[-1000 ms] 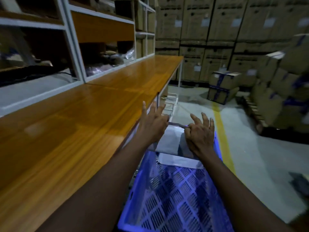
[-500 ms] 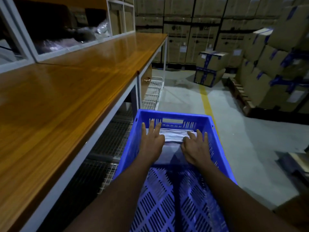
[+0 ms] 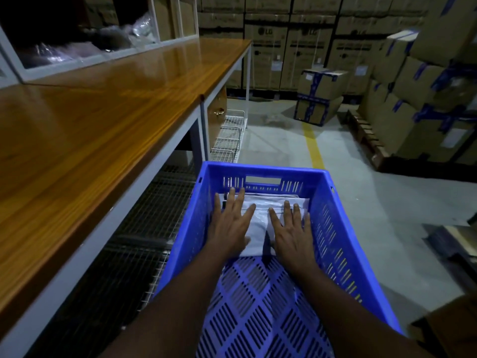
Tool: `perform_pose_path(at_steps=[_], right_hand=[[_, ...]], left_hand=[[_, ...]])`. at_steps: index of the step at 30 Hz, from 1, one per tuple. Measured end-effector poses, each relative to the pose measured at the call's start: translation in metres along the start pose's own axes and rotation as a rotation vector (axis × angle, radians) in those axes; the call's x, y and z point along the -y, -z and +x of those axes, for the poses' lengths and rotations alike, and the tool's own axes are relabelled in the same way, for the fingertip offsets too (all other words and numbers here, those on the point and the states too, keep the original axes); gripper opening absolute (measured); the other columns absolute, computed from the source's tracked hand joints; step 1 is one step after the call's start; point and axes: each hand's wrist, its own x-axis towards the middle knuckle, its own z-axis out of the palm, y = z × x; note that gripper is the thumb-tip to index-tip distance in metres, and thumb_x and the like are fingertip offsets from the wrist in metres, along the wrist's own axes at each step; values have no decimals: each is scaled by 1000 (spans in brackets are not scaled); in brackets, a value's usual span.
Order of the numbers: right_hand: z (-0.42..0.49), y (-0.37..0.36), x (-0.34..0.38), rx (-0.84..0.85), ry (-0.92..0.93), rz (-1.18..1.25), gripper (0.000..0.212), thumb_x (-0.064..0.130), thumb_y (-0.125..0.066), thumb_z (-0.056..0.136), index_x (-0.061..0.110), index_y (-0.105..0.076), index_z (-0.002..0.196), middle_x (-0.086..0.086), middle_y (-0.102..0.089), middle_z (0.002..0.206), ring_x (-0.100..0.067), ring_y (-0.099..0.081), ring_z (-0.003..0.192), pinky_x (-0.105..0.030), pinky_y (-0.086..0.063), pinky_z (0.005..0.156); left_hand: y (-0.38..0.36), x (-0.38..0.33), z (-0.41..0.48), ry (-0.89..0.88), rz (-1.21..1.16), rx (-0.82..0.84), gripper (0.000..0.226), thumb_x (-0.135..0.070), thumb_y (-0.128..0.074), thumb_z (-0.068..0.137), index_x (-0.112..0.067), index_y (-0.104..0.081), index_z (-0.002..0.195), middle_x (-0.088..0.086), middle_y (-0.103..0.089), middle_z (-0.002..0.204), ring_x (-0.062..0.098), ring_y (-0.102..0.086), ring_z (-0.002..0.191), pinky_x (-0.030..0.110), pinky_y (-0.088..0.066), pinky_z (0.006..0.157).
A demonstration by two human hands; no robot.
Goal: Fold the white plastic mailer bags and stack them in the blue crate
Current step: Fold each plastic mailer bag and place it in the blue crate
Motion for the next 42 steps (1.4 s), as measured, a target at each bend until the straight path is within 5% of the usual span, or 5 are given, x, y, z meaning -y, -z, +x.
perform_pose_path(at_steps=[7,24,31,37,42], right_hand=[[-5,-9,0,-115,-12,120,92,65,-52,71,17,-44,149,-27,-32,154,-47,-31,142,-58,-8,117],[-5,29,1,-92,-64,35,88,36,-84,65,11,-52,143,-29,-40,149,-50,-36,138,-64,-23,113],[-17,130,10,-173,-18,77,80,44,-77,74,11,-52,143,-25,-46,147,-46,-41,137,-68,-22,110],[-39,251,52,-286,64,205,63,47,-38,89,13,-54,141,-17,-57,138,-44,-53,126,-67,-40,99],[-76,332,118,-379,195,341,61,49,-40,89,18,-51,141,-11,-60,132,-38,-55,118,-58,-42,96]], left_hand=[[-20,1,-3,36,195,87,120,-56,-69,82,-18,19,154,22,28,158,44,22,145,68,18,107],[28,-14,-22,105,236,11,71,-32,-35,106,-10,9,156,25,18,160,48,17,145,68,17,107],[126,-2,-73,181,247,-101,93,-54,-43,98,-14,19,154,25,19,159,50,16,145,73,15,106],[220,20,-148,276,249,-233,90,-65,-33,97,-16,14,156,22,-6,162,47,-5,147,70,11,108],[264,65,-253,380,189,-282,83,-64,-47,84,-13,-40,149,23,-60,130,50,-53,121,67,-23,104]])
